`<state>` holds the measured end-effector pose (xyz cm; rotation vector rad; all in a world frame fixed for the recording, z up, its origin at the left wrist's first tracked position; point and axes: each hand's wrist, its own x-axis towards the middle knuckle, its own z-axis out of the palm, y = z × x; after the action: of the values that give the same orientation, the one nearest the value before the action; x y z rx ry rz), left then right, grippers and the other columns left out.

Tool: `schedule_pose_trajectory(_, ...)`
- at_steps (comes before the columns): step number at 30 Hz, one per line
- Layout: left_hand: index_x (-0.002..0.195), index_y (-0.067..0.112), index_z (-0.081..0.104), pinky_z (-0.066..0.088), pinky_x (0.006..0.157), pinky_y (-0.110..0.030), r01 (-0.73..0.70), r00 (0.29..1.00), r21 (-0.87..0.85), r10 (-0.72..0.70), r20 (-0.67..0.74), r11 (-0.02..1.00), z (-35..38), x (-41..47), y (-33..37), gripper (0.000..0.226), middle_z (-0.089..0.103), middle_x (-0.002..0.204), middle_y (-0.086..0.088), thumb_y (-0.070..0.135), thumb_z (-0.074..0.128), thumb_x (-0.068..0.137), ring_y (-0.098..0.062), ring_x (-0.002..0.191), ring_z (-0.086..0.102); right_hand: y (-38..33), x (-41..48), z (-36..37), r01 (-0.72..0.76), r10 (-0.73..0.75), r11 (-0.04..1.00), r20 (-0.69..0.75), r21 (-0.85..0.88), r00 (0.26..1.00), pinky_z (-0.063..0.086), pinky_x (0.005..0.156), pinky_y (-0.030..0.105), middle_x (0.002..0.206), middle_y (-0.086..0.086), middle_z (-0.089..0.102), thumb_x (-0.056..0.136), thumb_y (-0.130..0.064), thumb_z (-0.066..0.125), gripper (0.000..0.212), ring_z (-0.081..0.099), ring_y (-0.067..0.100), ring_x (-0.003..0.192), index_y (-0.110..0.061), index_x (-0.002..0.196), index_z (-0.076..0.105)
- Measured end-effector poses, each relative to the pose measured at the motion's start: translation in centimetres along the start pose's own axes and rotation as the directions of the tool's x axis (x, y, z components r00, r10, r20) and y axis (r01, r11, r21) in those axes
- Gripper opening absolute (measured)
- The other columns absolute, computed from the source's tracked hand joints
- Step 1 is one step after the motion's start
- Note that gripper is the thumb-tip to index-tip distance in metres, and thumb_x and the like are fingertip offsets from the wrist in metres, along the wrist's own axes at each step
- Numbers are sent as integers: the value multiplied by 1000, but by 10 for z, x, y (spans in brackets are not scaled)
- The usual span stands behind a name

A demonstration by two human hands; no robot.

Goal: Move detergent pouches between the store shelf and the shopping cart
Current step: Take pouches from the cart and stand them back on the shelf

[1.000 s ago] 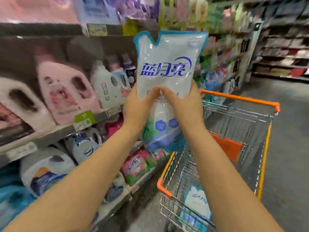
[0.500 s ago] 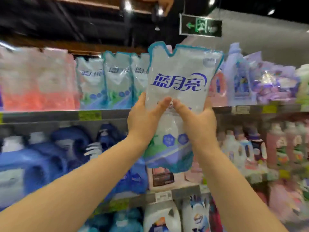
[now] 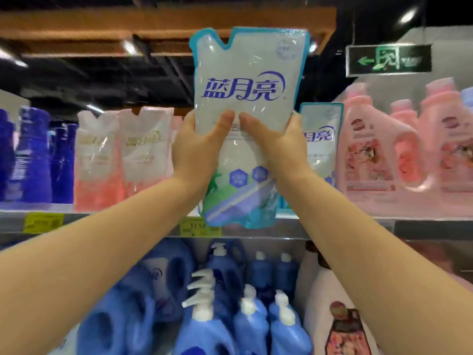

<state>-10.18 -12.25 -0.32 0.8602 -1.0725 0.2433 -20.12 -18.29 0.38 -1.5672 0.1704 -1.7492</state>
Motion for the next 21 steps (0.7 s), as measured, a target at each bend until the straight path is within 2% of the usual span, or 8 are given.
schedule_pose_trajectory(2, 104, 23, 63, 55, 82, -40, -28, 999, 59, 31, -40, 998, 2, 26, -10, 47, 71, 94, 6, 53, 66, 67, -12, 87, 68, 11, 26, 15, -1, 1, 1000, 24, 13, 1000, 55, 85, 42, 101, -2, 69, 55, -43, 81, 69, 67, 16, 91, -16, 112, 54)
schedule_pose_trajectory(5, 91, 29, 59, 54, 83, -38, -43, 996, 117, 52, -73, 992, 3, 61, -25, 31, 68, 85, 13, 50, 67, 70, -9, 83, 67, 27, 58, 36, -4, 2, 999, 60, 43, 998, 54, 86, 42, 98, -5, 66, 64, -36, 82, 57, 66, 17, 92, -19, 107, 49)
schedule_pose_trajectory(8, 95, 30, 54, 53, 81, -31, -32, 994, 157, 47, -97, 987, -1, 85, -46, 28, 64, 83, 15, 46, 68, 78, -3, 79, 63, 44, 77, 57, -20, 12, 997, 94, 78, 996, 54, 86, 40, 96, -5, 66, 67, -32, 82, 54, 66, 16, 90, -19, 105, 47)
schedule_pose_trajectory(10, 97, 30, 54, 53, 82, -32, -32, 993, 147, 49, -112, 989, -5, 92, -63, 28, 65, 87, 13, 46, 68, 78, -7, 82, 65, 56, 83, 69, -25, 19, 997, 98, 66, 995, 54, 87, 39, 98, -3, 67, 65, -32, 83, 56, 66, 15, 91, -17, 107, 48)
schedule_pose_trajectory(13, 107, 25, 56, 52, 78, -28, -14, 993, 136, 30, -117, 991, -16, 95, -89, 38, 66, 93, 12, 46, 69, 78, -7, 84, 65, 77, 80, 82, -36, 34, 999, 101, 20, 994, 53, 85, 34, 96, -6, 66, 65, -36, 83, 59, 65, 14, 90, -18, 110, 49)
schedule_pose_trajectory(16, 109, 26, 53, 52, 76, -29, 50, 994, 112, -39, -101, 992, -29, 92, -112, 41, 65, 92, 12, 46, 69, 78, -10, 83, 65, 93, 68, 90, -79, 80, 997, 130, -17, 988, 52, 82, 26, 94, -8, 62, 69, -33, 81, 56, 63, 11, 88, -19, 111, 47)
schedule_pose_trajectory(18, 110, 24, 51, 54, 79, -35, 101, 993, 93, -94, -74, 990, -36, 88, -124, 46, 66, 93, 9, 49, 70, 76, -14, 84, 66, 100, 60, 93, -116, 120, 992, 130, -40, 984, 49, 84, 26, 101, -4, 62, 71, -32, 80, 58, 62, 14, 95, -16, 115, 47)
schedule_pose_trajectory(21, 112, 23, 46, 55, 81, -48, 206, 978, -2, -206, -26, 979, -42, 80, -131, 75, 66, 102, -3, 63, 76, 56, -24, 89, 68, 106, 53, 93, -167, 182, 979, 133, -118, 974, 40, 78, 21, 98, -8, 54, 74, -36, 77, 53, 53, 9, 90, -20, 109, 41)
